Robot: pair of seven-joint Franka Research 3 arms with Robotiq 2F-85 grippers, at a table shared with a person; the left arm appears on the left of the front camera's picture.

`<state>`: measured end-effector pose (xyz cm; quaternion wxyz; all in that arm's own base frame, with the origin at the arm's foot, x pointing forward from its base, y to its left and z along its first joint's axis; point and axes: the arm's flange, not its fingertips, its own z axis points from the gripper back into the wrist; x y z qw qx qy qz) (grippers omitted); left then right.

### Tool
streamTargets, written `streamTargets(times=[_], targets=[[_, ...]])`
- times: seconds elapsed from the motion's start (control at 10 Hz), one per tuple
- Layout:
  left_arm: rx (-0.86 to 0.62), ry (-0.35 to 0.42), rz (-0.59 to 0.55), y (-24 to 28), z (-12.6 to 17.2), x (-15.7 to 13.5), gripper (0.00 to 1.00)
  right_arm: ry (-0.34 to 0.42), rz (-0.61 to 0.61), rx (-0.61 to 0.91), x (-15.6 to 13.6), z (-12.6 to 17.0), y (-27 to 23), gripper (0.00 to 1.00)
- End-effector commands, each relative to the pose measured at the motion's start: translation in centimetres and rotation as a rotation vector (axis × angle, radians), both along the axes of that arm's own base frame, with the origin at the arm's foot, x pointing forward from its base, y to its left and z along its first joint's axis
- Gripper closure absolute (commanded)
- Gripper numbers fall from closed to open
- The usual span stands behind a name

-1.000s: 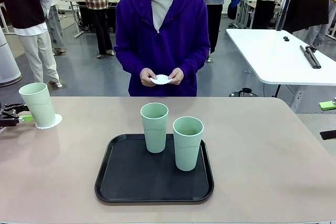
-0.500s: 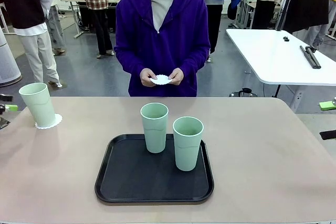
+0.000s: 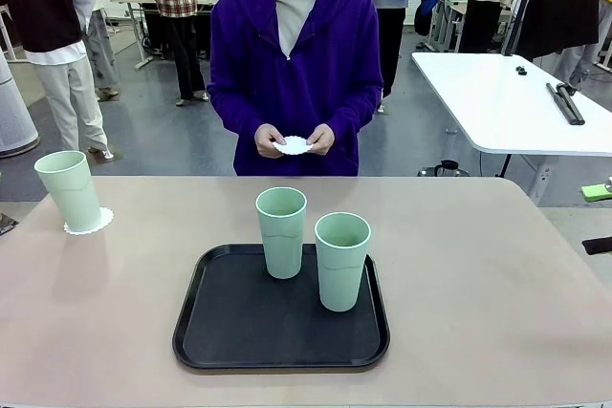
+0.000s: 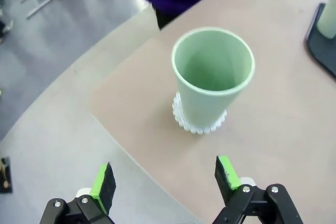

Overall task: Place coasters on the table and set cups on them.
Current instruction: Pick up one Reusable plastic cup and place it on a coaster set by the human.

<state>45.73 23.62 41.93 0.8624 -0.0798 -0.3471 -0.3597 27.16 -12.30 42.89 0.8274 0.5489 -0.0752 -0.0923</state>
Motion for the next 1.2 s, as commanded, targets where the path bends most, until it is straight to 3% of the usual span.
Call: streamTargets(times=[0.0,0.3,0.6,0.9,1.0,1.1], targets=[[0.148,0.094,0.011,-3.2,1.8,-3.3,0.0,-0.005,-0.003,0.018,0.2,0.1,0.0,0.0],[0.253,0.141,0.002,-8.2,4.0,-6.9,0.0,-0.005,-0.003,0.018,0.2,0.1,0.0,0.0],[0.417,0.195,-0.051,-14.3,2.7,-9.6,0.0,-0.005,-0.003,0.018,0.2,0.1,0.0,0.0],[0.456,0.134,-0.12,-17.7,3.8,-11.7,0.0,-0.005,-0.003,0.018,0.2,0.1,0.0,0.0],[0.439,0.125,-0.119,-17.6,3.9,-11.8,0.0,-0.005,-0.003,0.018,0.2,0.1,0.0,0.0],[0.453,0.151,-0.119,-16.7,4.8,-8.5,0.0,-0.005,-0.003,0.018,0.2,0.1,0.0,0.0]])
